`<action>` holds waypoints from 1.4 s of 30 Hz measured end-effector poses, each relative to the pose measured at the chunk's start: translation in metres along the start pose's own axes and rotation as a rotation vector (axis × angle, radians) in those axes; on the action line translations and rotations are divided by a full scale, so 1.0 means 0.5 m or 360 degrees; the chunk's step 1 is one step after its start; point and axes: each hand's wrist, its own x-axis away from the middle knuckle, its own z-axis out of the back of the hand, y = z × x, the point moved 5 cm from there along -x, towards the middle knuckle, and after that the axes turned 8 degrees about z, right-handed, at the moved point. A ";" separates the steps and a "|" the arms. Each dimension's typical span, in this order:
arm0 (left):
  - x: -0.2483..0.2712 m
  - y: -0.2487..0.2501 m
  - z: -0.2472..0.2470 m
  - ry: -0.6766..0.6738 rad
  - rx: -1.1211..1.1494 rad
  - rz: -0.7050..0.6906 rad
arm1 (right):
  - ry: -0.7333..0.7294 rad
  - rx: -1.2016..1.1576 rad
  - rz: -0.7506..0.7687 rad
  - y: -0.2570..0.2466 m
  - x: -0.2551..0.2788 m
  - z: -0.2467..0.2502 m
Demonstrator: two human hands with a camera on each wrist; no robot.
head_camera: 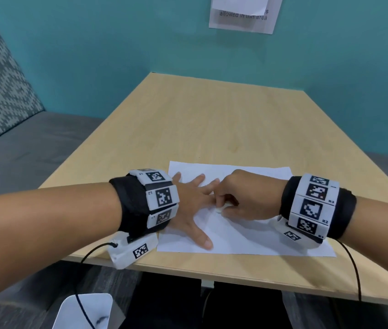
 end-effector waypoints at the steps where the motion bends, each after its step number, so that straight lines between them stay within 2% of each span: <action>1: -0.002 0.000 -0.002 -0.0003 0.0008 -0.0001 | -0.0006 -0.0002 0.0008 -0.008 0.003 -0.003; 5: -0.003 -0.001 -0.002 -0.0024 -0.0010 0.0008 | -0.0144 -0.0124 0.0248 -0.079 0.019 -0.037; 10: -0.008 -0.007 -0.009 0.0022 0.0033 -0.0015 | -0.0038 -0.0051 0.0008 -0.001 0.006 0.007; 14: -0.004 -0.002 -0.006 -0.0020 0.0004 0.0004 | -0.0177 -0.0138 0.0233 -0.070 0.015 -0.029; 15: -0.003 -0.001 -0.006 -0.0015 0.0013 -0.0001 | -0.0201 -0.0140 0.0230 -0.069 0.015 -0.027; 19: -0.007 -0.006 -0.010 0.0009 0.0046 -0.0012 | -0.0053 -0.0061 0.0039 -0.005 0.003 0.005; 23: -0.003 -0.004 -0.008 -0.0009 0.0024 0.0000 | -0.0240 -0.0171 0.0224 -0.070 0.014 -0.032; 24: -0.003 -0.004 -0.009 -0.0007 0.0031 -0.0008 | -0.0254 -0.0171 0.0204 -0.066 0.015 -0.028; 27: -0.007 -0.008 -0.014 -0.0001 0.0049 -0.0014 | -0.0101 -0.0110 0.0025 -0.011 0.008 0.005; 29: -0.005 -0.009 -0.013 0.0008 0.0044 -0.0013 | -0.0082 -0.0081 0.0062 -0.019 0.007 0.002; 32: -0.001 -0.005 -0.009 0.0004 0.0061 -0.0026 | -0.0230 -0.0150 0.0214 -0.066 0.018 -0.023; 37: -0.003 -0.007 -0.011 -0.0001 0.0031 -0.0007 | -0.0052 -0.0077 0.0014 -0.008 0.013 0.008; 40: 0.001 -0.004 -0.006 -0.0019 0.0026 0.0001 | -0.0204 -0.0096 0.0198 -0.065 0.021 -0.020; 42: 0.001 -0.004 -0.007 -0.0011 0.0027 -0.0012 | -0.0207 -0.0071 0.0158 -0.051 0.020 -0.013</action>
